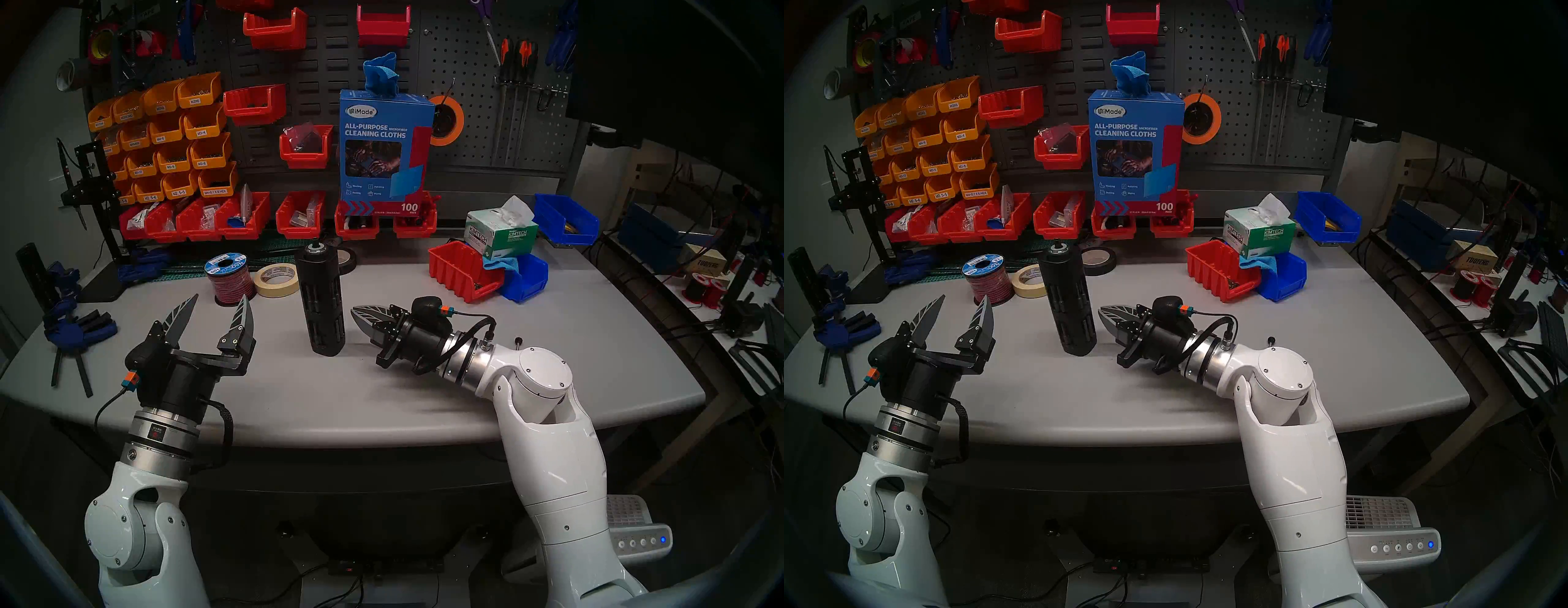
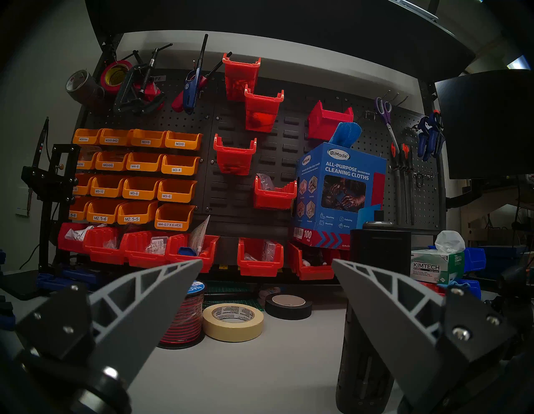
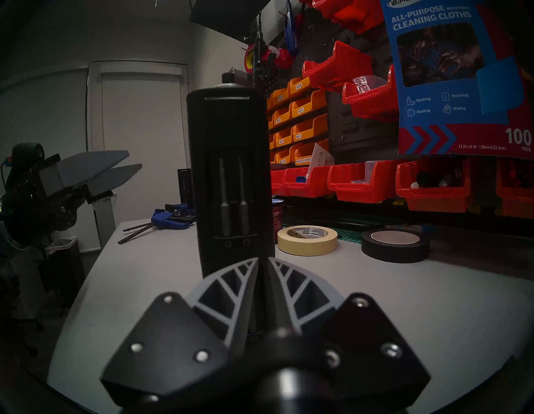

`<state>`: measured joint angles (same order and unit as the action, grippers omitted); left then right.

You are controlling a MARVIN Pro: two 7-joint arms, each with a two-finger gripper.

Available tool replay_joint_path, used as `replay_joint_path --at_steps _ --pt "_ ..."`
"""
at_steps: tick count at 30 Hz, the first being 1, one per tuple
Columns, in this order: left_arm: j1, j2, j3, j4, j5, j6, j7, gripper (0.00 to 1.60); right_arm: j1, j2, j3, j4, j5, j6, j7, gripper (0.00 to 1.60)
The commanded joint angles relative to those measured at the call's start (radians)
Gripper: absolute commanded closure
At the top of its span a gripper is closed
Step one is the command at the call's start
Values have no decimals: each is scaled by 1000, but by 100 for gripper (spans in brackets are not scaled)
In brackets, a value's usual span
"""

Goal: Pick a screwdriver bit and insert it into the screwdriver

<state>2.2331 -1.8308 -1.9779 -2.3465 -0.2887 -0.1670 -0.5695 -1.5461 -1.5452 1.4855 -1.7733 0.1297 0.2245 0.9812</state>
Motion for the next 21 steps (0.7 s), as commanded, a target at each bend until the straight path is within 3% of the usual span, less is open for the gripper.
replay_joint_path --at_steps 1,14,21 --pt "-3 -2 -1 -33 -2 -7 1 0 32 -14 -5 -6 10 -1 4 87" --pt "-2 -2 -1 -33 -2 -7 1 0 31 -23 -16 9 8 2 12 98" --pt "-2 -2 -1 -33 -2 -7 1 0 24 -21 -20 2 6 11 16 95"
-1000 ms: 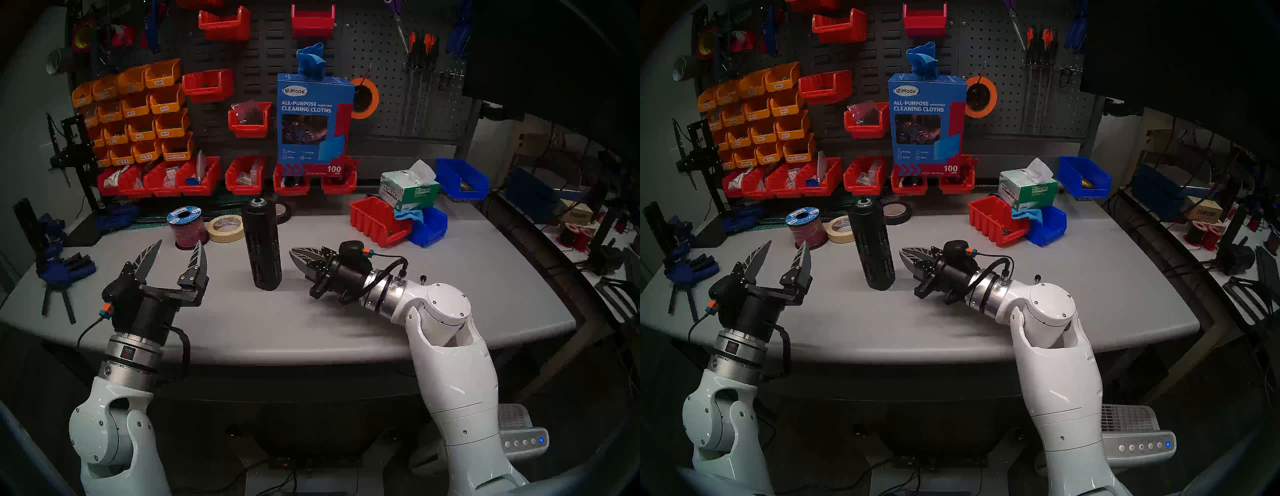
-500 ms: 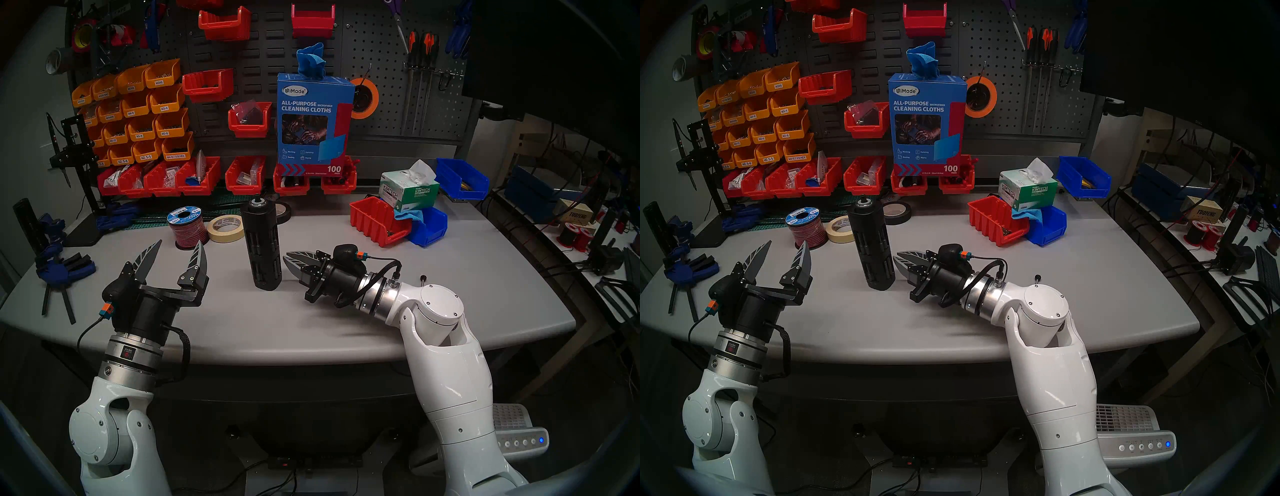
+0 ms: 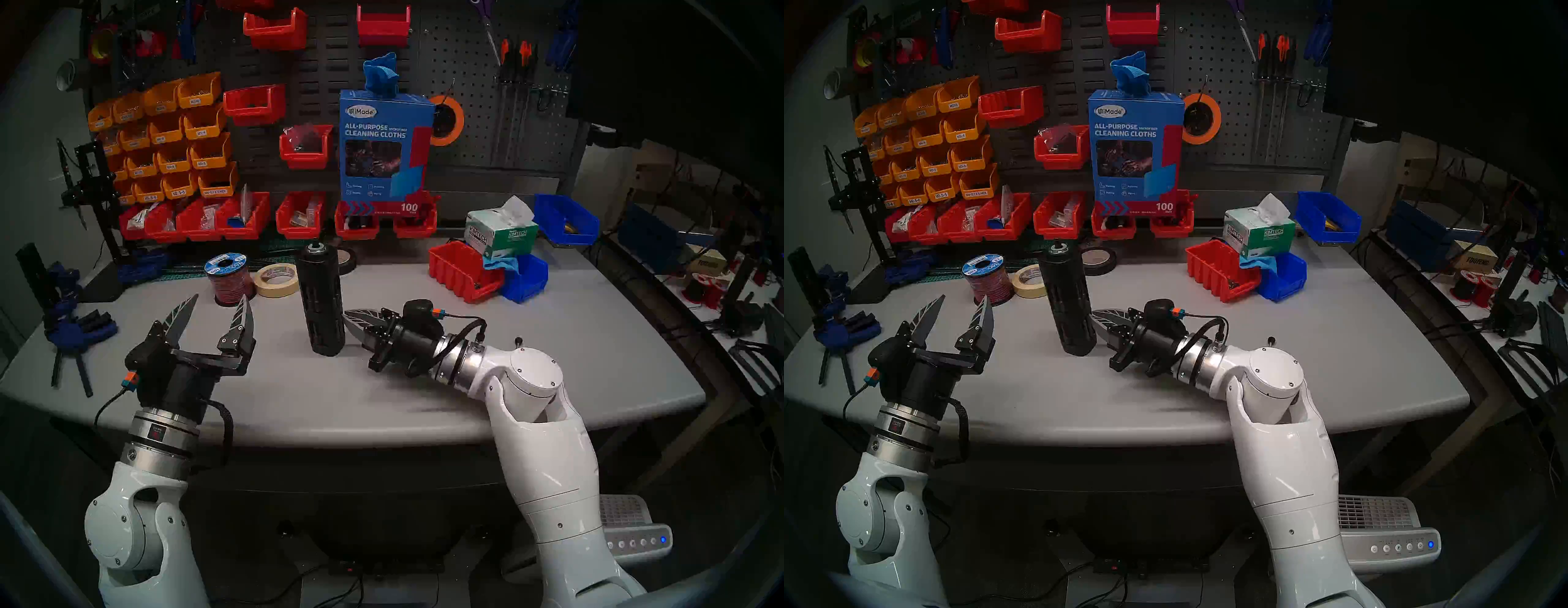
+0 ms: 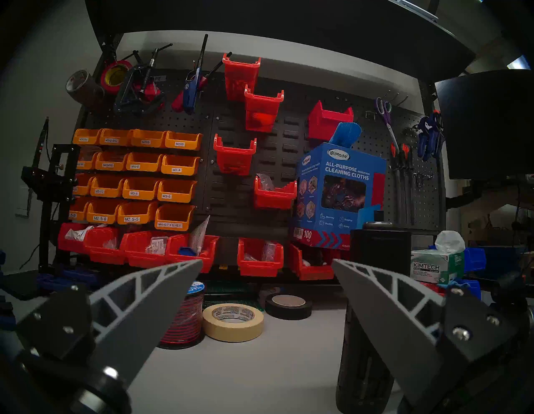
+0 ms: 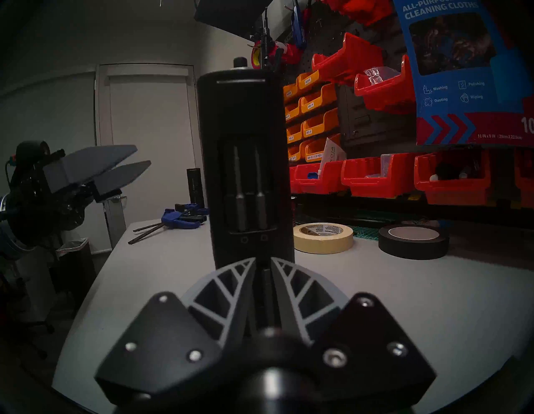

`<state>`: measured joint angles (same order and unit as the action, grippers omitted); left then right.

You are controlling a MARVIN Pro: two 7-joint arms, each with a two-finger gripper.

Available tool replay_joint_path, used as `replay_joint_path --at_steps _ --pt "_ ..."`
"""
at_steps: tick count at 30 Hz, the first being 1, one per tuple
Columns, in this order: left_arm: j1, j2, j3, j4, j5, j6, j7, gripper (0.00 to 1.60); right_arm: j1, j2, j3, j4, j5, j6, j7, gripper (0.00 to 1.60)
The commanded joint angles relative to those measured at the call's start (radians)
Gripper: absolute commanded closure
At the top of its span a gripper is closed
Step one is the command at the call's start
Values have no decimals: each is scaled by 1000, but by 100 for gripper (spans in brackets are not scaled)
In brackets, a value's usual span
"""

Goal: Pick a screwdriver bit and insert it into the screwdriver

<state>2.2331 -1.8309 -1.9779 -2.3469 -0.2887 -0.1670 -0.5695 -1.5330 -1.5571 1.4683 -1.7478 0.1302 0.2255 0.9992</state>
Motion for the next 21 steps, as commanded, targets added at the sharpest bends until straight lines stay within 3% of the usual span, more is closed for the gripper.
replay_joint_path --at_steps 1,6,21 --pt "-2 -2 -1 -33 -2 -7 1 0 10 -9 -3 -24 4 12 -3 95" --pt "-2 -2 -1 -33 -2 -7 1 0 8 -10 -3 -23 1 17 -6 85" --pt "-2 -2 -1 -33 -2 -7 1 0 11 -6 -3 -17 2 31 -10 87"
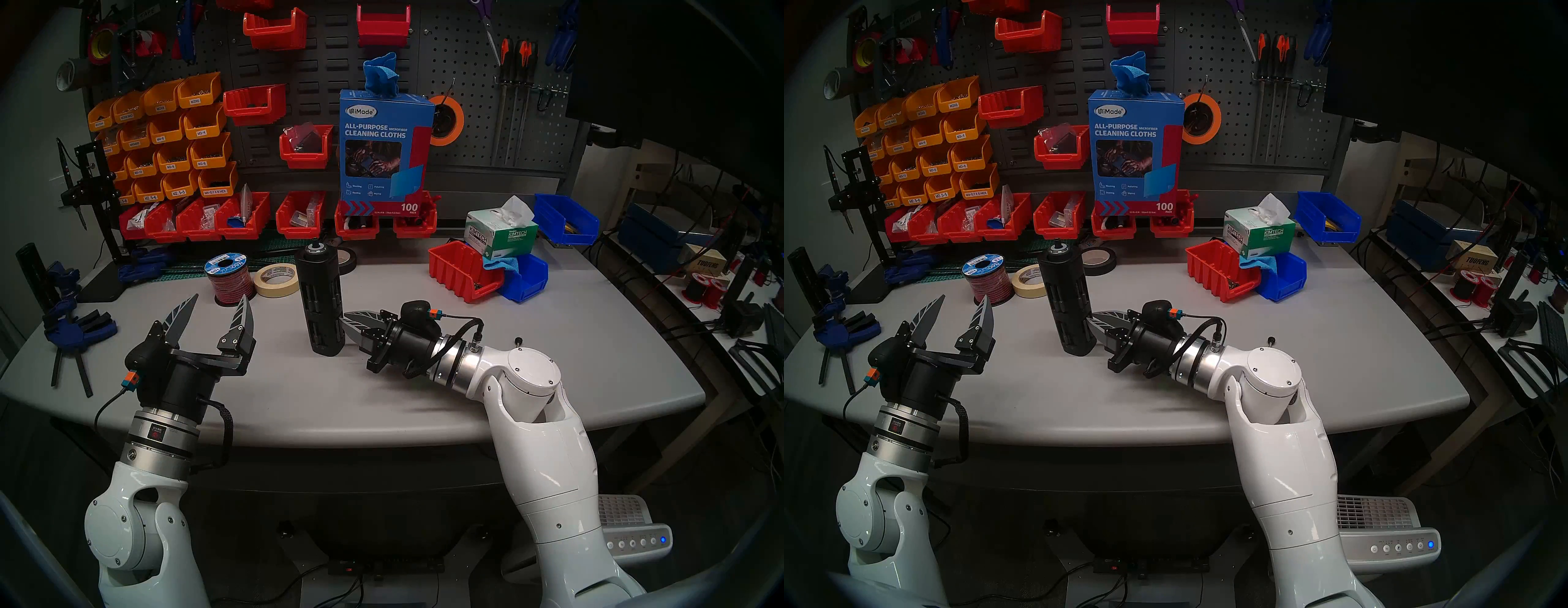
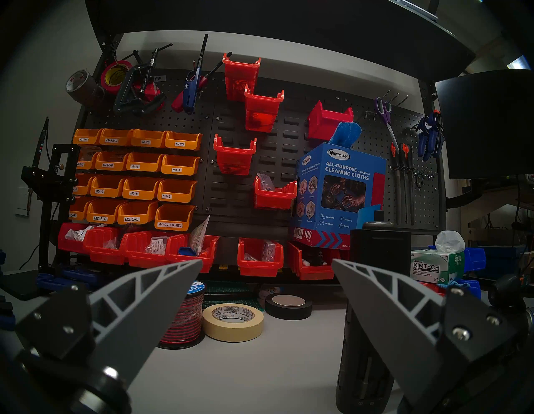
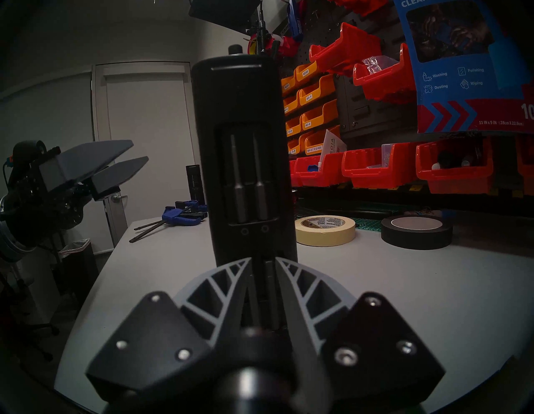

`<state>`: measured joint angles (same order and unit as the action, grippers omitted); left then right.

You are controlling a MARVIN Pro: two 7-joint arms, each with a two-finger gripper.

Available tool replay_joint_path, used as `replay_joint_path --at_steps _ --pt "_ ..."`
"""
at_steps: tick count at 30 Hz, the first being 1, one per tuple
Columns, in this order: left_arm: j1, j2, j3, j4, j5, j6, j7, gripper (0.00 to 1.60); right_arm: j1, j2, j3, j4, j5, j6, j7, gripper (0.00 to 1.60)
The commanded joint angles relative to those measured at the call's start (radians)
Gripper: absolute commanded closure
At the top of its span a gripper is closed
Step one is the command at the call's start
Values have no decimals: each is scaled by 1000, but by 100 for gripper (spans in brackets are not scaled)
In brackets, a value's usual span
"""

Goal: Pick a screwdriver bit and insert it into the screwdriver

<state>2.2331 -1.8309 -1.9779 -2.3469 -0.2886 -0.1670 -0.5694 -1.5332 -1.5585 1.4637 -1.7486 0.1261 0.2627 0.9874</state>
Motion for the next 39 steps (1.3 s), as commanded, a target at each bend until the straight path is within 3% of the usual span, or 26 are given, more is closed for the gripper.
replay_joint_path --at_steps 1,39 --pt "-2 -2 -1 -33 -2 -7 1 0 12 -5 1 -13 7 -5 3 87" --pt "-2 -2 -1 -33 -2 -7 1 0 38 -2 -5 54 7 5 20 93"
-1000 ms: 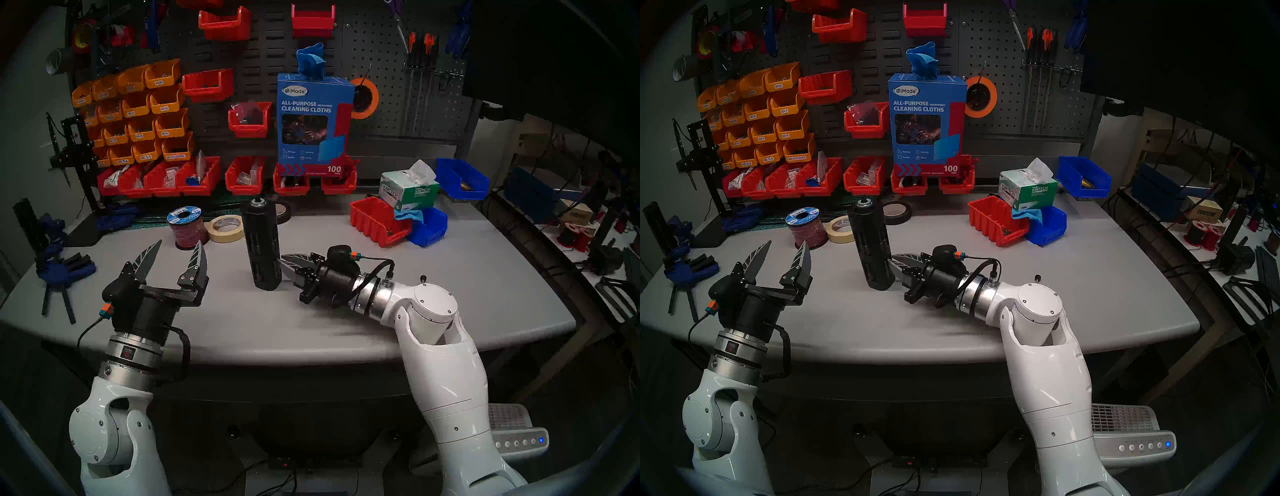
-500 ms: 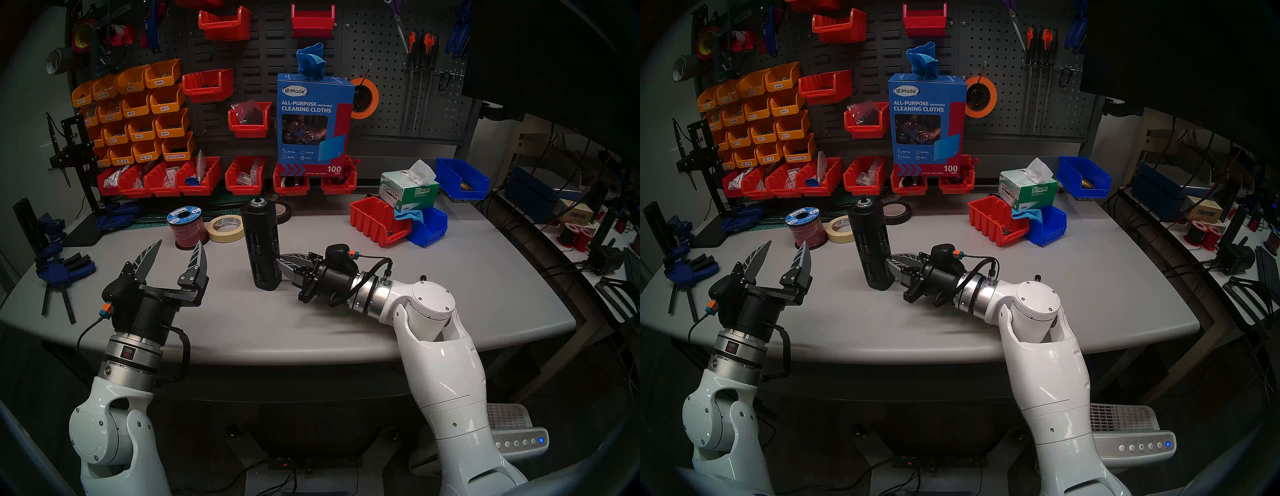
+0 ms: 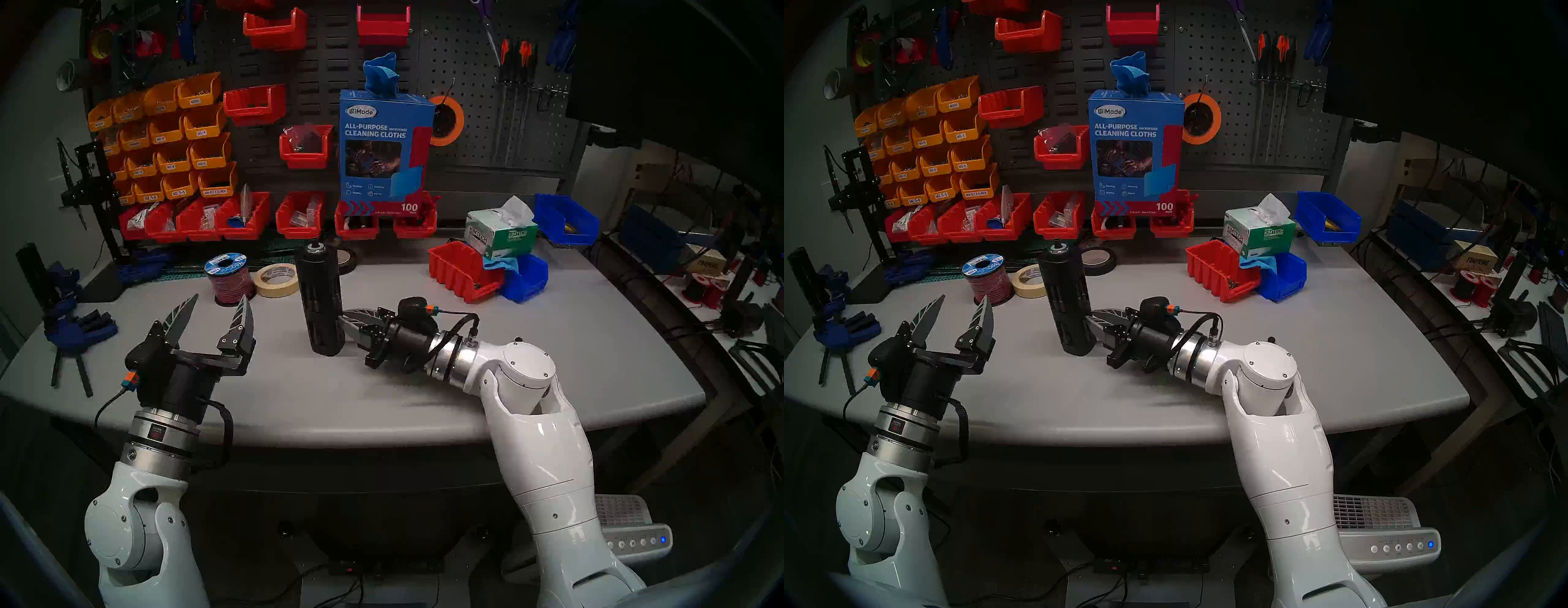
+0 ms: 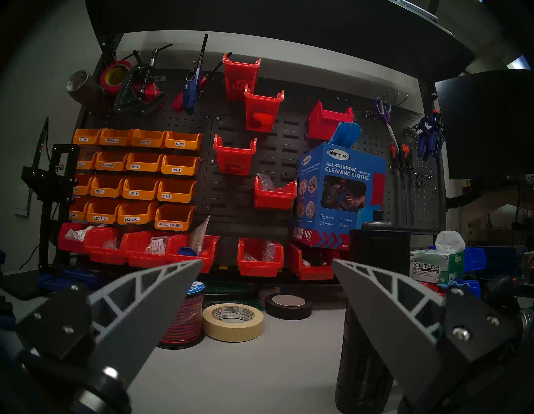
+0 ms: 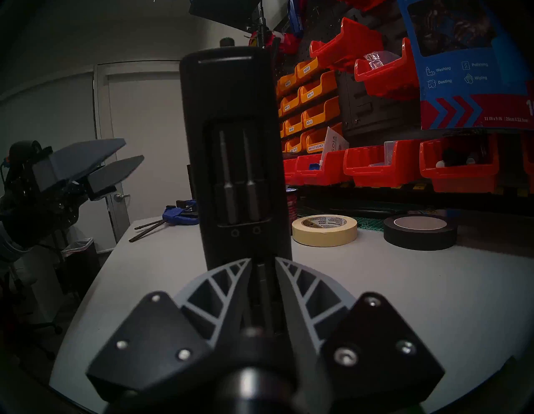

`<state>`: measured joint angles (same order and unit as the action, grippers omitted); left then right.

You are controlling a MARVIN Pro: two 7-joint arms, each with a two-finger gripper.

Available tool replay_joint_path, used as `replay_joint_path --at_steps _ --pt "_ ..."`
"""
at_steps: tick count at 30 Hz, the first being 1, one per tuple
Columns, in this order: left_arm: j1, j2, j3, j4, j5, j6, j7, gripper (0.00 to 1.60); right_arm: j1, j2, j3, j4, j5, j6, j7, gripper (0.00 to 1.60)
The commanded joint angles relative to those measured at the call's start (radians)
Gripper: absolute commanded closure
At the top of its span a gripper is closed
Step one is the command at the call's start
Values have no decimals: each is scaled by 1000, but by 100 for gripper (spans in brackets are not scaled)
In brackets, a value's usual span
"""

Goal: Pick a screwdriver bit and insert it into the screwdriver

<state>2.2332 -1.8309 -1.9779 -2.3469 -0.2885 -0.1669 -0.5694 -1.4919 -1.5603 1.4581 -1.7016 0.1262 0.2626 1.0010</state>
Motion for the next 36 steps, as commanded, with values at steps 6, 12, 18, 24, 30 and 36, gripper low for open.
replay_joint_path --at_steps 6,12,18,24,30,36 --pt "-2 -2 -1 -33 -2 -7 1 0 -5 1 1 12 6 8 11 104" --pt "-2 -2 -1 -33 -2 -7 1 0 -10 0 3 8 6 13 15 115" --pt "-2 -2 -1 -33 -2 -7 1 0 -15 1 8 0 3 17 12 140" --pt "-2 -2 -1 -33 -2 -7 1 0 -15 3 13 -7 3 18 14 160" --pt "-2 -2 -1 -33 -2 -7 1 0 -25 4 17 -24 4 25 17 160" --pt "-2 -2 -1 -33 -2 -7 1 0 -37 5 21 -38 5 27 17 160"
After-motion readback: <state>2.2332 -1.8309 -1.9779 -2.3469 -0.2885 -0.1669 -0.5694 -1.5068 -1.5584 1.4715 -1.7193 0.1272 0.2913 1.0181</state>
